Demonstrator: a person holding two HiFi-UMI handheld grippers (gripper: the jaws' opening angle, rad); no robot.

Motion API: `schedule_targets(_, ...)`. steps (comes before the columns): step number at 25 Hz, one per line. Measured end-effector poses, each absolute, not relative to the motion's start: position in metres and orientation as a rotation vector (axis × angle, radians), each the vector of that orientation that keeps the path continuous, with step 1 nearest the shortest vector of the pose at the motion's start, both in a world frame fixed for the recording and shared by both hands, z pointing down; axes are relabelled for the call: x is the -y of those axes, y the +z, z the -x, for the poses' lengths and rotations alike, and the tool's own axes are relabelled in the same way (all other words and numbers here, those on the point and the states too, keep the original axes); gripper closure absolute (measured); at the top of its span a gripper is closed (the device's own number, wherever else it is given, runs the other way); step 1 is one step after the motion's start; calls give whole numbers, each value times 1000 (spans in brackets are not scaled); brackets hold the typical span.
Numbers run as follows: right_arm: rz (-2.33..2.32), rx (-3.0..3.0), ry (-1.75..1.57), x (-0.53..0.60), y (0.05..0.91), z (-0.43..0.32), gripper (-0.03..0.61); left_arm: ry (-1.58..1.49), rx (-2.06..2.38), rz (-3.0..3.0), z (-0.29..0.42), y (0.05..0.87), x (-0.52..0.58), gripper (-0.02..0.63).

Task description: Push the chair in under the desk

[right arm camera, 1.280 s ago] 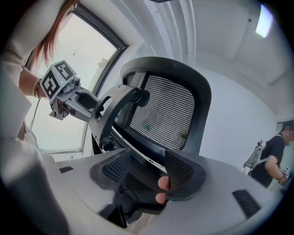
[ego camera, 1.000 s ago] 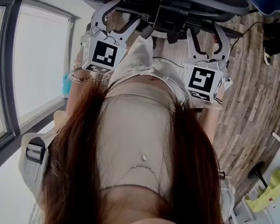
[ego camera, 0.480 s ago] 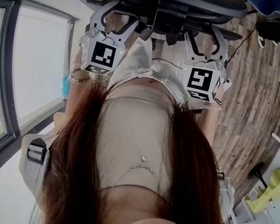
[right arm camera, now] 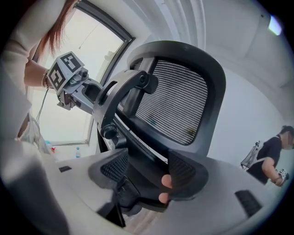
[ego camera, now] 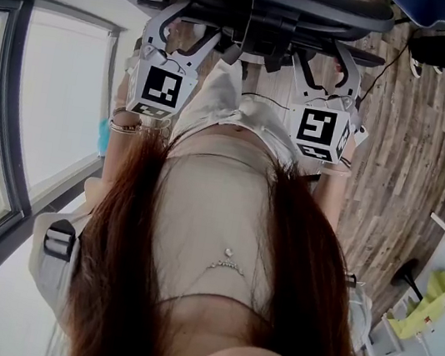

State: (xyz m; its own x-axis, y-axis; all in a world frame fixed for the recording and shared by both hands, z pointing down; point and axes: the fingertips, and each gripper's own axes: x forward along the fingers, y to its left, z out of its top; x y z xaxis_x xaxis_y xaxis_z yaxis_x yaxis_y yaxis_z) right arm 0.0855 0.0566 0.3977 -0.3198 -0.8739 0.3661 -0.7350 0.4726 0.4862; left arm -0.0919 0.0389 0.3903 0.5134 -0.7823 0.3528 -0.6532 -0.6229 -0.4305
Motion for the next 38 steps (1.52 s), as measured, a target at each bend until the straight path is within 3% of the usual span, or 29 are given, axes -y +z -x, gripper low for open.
schedule_targets(38,-1376,2088,-330,-22,401,-89,307,-857,-1292,2517,89,392,-1,328)
